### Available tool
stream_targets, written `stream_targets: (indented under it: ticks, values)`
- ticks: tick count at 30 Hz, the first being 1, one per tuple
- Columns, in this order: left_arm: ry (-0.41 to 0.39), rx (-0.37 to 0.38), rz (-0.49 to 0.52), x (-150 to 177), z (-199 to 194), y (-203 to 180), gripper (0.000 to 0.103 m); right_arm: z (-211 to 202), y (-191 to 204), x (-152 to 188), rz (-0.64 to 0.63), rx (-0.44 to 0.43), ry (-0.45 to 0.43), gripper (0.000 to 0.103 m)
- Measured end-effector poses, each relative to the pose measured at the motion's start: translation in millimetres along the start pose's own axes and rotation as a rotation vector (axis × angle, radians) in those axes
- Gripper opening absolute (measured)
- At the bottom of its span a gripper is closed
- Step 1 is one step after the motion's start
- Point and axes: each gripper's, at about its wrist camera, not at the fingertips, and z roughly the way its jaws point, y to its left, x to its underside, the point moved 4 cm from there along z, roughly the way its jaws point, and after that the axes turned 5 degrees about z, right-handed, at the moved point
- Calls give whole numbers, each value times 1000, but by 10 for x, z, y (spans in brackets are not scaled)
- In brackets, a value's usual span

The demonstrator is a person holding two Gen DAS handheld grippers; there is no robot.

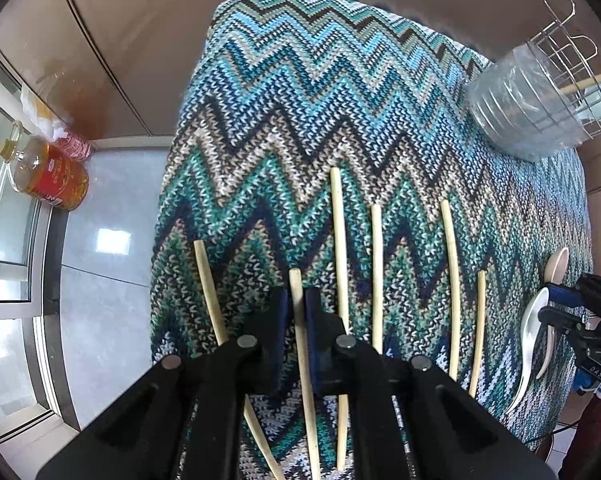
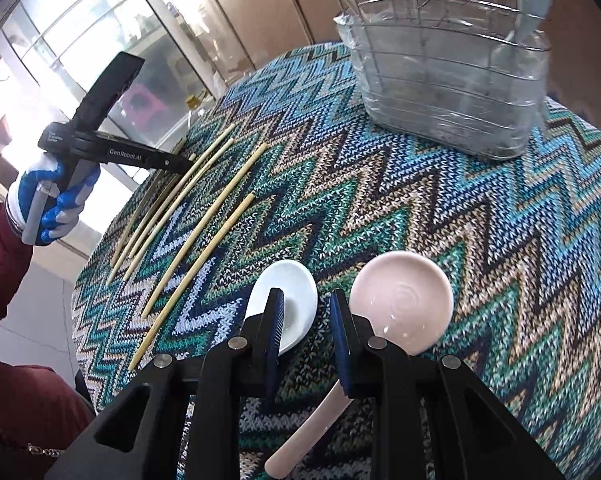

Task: Organize utensils
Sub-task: 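Grasp another chopstick with the left tool while the right tool grasps a pale-pink spoon, then lift both items over the wire holder and open both tools to release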

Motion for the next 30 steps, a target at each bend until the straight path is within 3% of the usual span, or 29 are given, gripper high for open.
stream_targets:
  ticks: [3,7,12,19,30]
  values:
    - [4,-4,0,3,9,9,8,46,11,-47,-25,-3,27,23]
    - [1,-11,-2,-4,12,-5,6,127,33,-85,-60,-8,72,11]
    - [-13,-11,-28,22,-11,-2,5,134,91,-58,-99,-19,79,7]
    - [-85,8,-63,145,-208,20,4,-74,242,24,-152,20,3,6]
    - [-310,38,-54,381,-973,-64,4,-719,572,235,-192,108,-184,4]
